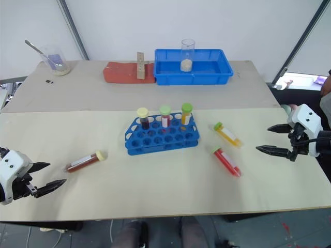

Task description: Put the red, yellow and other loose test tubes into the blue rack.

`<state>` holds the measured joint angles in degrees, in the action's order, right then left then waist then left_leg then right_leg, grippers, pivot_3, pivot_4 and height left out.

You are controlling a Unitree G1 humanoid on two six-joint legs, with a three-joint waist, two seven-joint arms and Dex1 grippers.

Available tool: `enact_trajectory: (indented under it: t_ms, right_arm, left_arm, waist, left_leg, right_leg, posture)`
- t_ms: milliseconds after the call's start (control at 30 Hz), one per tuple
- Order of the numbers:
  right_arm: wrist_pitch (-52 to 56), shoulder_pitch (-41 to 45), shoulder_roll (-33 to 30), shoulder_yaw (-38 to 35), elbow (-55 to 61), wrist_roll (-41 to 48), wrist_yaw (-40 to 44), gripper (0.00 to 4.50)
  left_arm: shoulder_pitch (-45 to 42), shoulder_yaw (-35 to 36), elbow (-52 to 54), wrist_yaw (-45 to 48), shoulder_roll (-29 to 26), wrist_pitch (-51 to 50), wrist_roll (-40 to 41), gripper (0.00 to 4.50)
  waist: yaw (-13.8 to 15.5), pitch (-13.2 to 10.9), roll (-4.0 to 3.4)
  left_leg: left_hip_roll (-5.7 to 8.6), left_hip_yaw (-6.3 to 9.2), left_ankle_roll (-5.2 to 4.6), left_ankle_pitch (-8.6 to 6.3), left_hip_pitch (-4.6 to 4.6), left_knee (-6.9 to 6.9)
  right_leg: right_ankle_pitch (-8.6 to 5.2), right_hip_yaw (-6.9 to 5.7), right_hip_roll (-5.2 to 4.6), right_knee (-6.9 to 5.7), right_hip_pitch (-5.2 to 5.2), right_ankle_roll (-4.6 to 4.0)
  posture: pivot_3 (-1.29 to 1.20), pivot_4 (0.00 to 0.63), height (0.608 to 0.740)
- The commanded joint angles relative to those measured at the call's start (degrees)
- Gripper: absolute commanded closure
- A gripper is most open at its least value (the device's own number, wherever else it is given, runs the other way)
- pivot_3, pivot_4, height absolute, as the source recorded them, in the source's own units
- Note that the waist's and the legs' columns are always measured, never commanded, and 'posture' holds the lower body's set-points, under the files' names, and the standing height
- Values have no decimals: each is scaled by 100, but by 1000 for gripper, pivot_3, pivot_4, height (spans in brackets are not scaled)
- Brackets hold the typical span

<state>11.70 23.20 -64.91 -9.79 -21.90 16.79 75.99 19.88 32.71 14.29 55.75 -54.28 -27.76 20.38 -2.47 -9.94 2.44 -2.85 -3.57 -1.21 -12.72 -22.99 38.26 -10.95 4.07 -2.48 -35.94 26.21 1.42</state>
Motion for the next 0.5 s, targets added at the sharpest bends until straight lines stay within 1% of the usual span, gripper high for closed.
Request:
enact_trajectory:
  t_ms: [33,167,233,367,500]
  right_arm:
    - [4,121,-44,-92,59,22,8,33]
    - [134,209,8,-99,122,97,-12,33]
    - [316,340,53,-82,233,157,-41,33]
    - [663,673,136,157,498,19,-189,33]
    - [1441,1136,209,654,924,-267,-520,33]
  left_arm:
    - [-42,188,139,17,-26,40,45,0]
    - [-363,238,413,97,-5,-10,413,0]
    - [-642,78,647,131,-100,-79,570,0]
    - [-1245,-544,1305,34,-178,-361,783,0]
    - [-1785,-982,1849,24,-171,-733,1247,0]
  waist:
    - [2,0,0]
    - [11,0,1]
    - [28,0,1]
    - [25,0,-3]
    - [-22,-1,-3]
  left_leg:
    - [0,0,0,0,0,0]
    - [0,0,0,0,-1,0]
    - [1,0,0,0,-1,1]
    - [2,0,0,0,-2,1]
    - [0,1,0,0,-2,1]
  right_leg:
    - [0,0,0,0,0,0]
    - [0,0,0,0,0,0]
    - [1,0,-1,0,-1,0]
    - [2,1,0,-2,-2,2]
    - [2,1,4,-6,-1,2]
  posture:
    - [0,150,740]
    - [0,150,740]
    - [0,150,740]
    - [0,150,740]
    - [0,150,740]
